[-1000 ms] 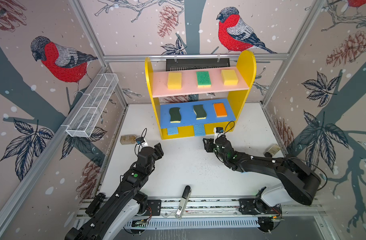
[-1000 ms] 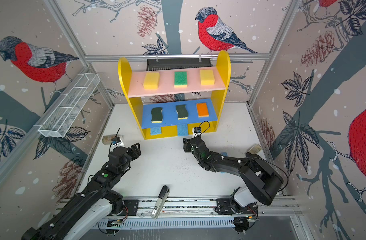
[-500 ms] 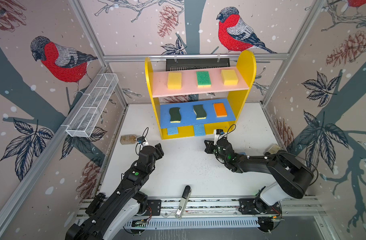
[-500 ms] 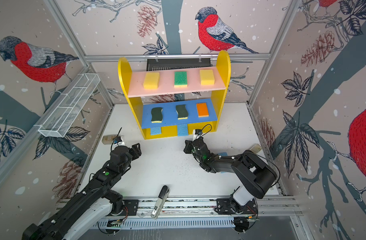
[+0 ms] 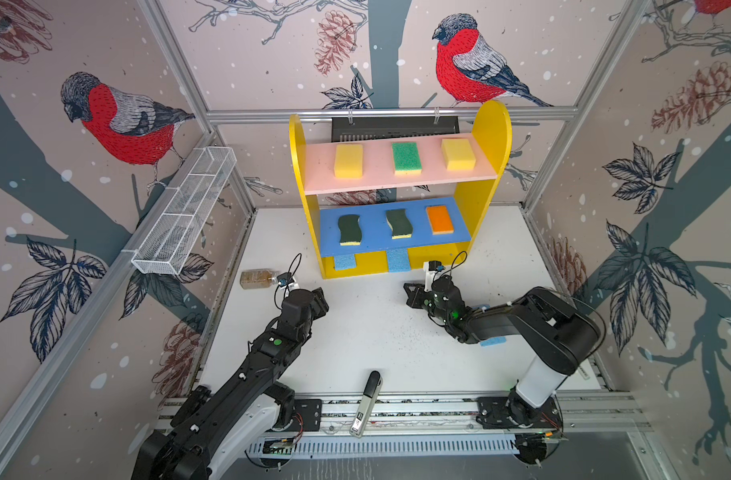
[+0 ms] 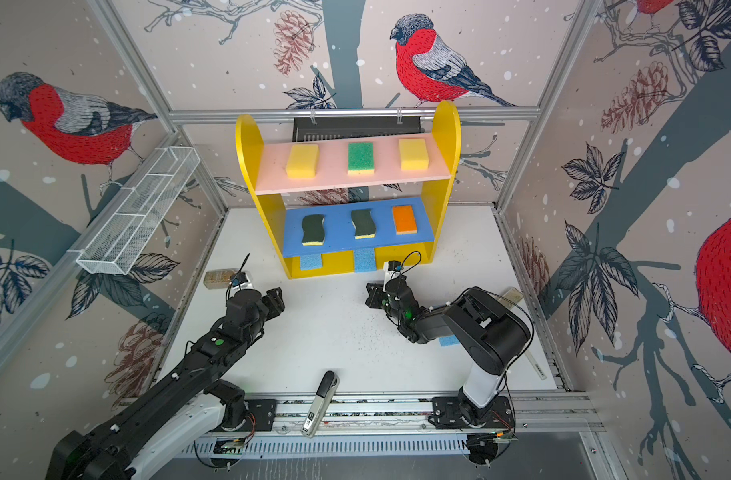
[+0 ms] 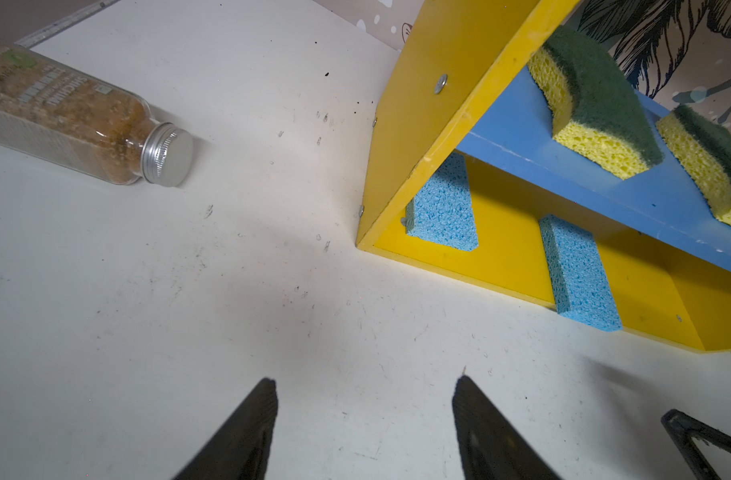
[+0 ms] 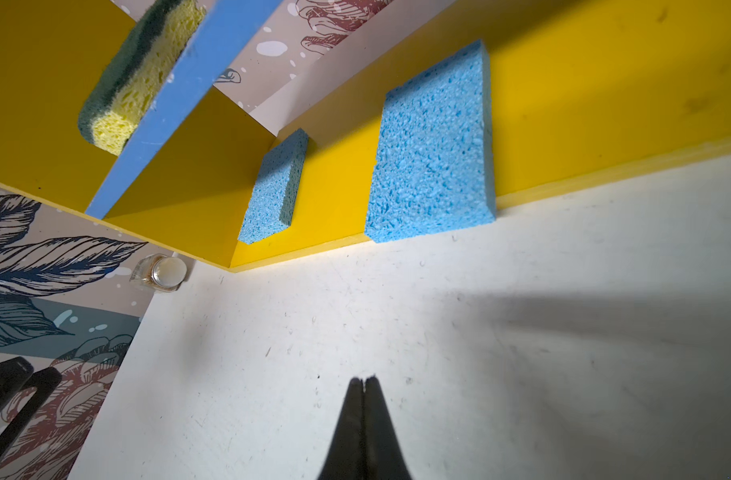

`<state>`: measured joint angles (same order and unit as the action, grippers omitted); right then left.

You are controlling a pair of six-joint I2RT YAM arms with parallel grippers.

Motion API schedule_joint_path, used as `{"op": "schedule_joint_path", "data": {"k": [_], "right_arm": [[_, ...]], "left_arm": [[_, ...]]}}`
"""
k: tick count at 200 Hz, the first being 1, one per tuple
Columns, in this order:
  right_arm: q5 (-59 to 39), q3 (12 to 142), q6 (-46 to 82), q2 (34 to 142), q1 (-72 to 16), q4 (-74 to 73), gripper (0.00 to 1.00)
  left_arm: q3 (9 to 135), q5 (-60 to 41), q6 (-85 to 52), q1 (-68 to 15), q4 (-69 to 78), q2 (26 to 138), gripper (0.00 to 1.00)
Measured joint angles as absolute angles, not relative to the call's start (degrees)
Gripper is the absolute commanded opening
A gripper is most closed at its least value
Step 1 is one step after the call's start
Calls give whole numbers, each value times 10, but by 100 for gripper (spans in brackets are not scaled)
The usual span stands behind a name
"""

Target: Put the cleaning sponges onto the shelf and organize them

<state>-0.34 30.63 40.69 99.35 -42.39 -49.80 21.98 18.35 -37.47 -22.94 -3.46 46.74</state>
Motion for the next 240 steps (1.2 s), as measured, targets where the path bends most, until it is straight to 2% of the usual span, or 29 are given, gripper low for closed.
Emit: {"op": "schedule_joint_path", "data": {"k": [240], "right_arm": [[-65,357,454,1155,-361,-630,3]], "left_arm": [[213,195,-371,-229,16,540,68]]}}
